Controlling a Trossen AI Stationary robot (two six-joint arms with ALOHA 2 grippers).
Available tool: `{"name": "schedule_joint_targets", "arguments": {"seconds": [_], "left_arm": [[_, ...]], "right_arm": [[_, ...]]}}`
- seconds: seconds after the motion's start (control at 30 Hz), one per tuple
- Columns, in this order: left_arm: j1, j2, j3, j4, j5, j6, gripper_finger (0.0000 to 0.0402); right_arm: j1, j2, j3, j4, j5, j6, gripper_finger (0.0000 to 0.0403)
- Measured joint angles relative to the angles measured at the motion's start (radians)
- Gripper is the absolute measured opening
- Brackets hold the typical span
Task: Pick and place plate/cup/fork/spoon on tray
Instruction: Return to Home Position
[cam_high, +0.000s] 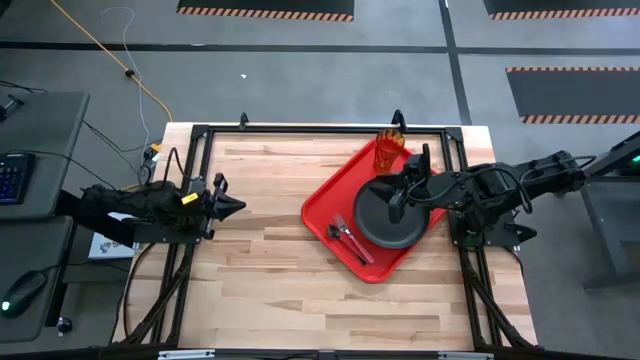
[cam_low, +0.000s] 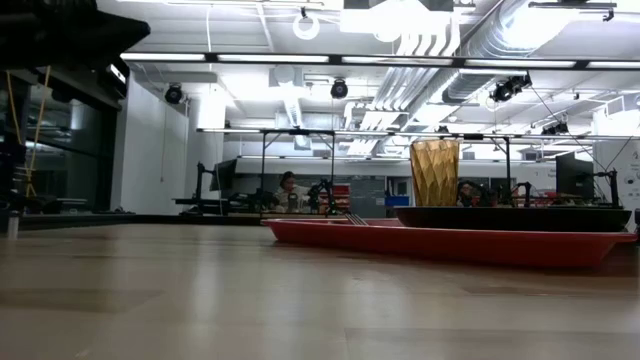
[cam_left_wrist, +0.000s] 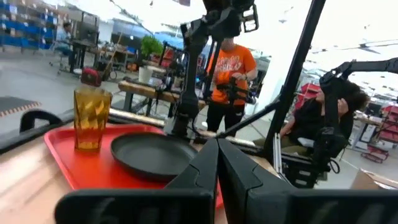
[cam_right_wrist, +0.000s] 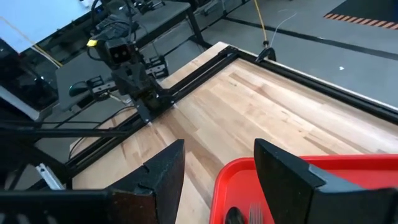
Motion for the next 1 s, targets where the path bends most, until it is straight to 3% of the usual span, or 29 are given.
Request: {"name": "schedule_joint_targets", "arguments": {"seconds": [0.2, 0.53, 0.9, 1.0], "left_arm": [[0.051, 0.0, -0.078, 0.096, 0.014, -0.043, 0.0], [0.121, 0.002, -0.079, 0.037, 0.059, -0.065, 0.0], [0.119, 0.003, -0.079, -0.046, 0.056, -0.064, 0.0], [0.119, 0.006, -0.079, -0.055, 0.106, -0.049, 0.0]], "right_arm": [[0.0, 0.0, 0.0, -0.001, -0.015, 0.0, 0.0183], [0.0, 0.0, 0.0, -0.019, -0.031, 0.005, 0.0183], [0.0, 0.0, 0.0, -0.081, -0.062, 0.063, 0.0183], [0.0, 0.0, 0.0, -0.081, -0.061, 0.05, 0.0183]]}}
